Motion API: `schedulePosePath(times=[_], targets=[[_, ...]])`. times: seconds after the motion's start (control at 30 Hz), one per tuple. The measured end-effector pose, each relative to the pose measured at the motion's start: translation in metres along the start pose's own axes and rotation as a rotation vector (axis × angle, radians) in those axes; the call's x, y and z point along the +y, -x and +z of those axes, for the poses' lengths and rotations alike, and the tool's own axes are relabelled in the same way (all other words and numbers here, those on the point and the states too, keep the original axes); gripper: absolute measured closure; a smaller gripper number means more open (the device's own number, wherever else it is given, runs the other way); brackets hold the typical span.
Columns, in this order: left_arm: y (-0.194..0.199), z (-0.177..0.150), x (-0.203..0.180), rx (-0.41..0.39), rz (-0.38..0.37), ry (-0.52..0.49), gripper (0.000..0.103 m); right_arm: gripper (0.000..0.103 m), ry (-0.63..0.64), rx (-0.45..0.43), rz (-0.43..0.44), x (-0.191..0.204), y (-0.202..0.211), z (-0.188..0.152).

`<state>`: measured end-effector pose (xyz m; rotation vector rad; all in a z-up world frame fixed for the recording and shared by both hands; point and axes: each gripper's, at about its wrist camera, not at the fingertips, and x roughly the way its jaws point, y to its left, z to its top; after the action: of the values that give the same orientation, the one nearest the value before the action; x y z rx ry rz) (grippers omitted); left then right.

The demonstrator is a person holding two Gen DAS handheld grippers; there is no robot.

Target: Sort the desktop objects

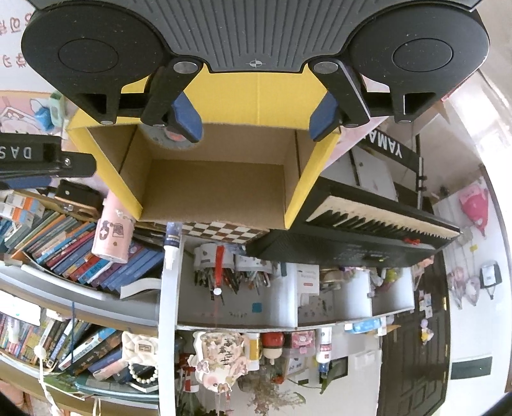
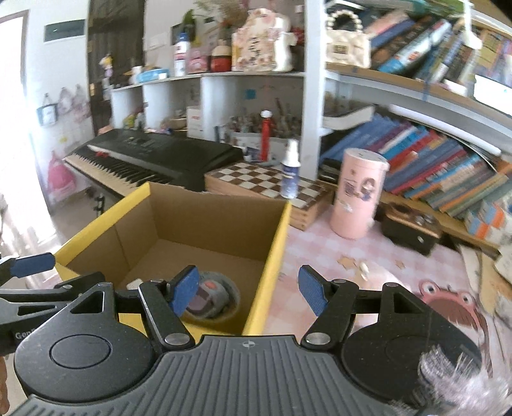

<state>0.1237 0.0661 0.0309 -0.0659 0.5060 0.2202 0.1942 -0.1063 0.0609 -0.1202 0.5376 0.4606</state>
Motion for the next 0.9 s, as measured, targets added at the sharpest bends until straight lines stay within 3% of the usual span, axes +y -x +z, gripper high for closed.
schedulePosePath(times=[0.33, 0.9], targets=[[0.03, -0.023, 0.008, 0.027, -0.048, -0.021, 0.027, 0.036, -0.079, 0.033, -0.084, 0.009, 0.038, -0.039], [0.078, -0.066, 0.026, 0.11, -0.093, -0.062, 0.025, 0.035, -0.103, 0.109, -0.102, 0.064, 0.096, -0.107]])
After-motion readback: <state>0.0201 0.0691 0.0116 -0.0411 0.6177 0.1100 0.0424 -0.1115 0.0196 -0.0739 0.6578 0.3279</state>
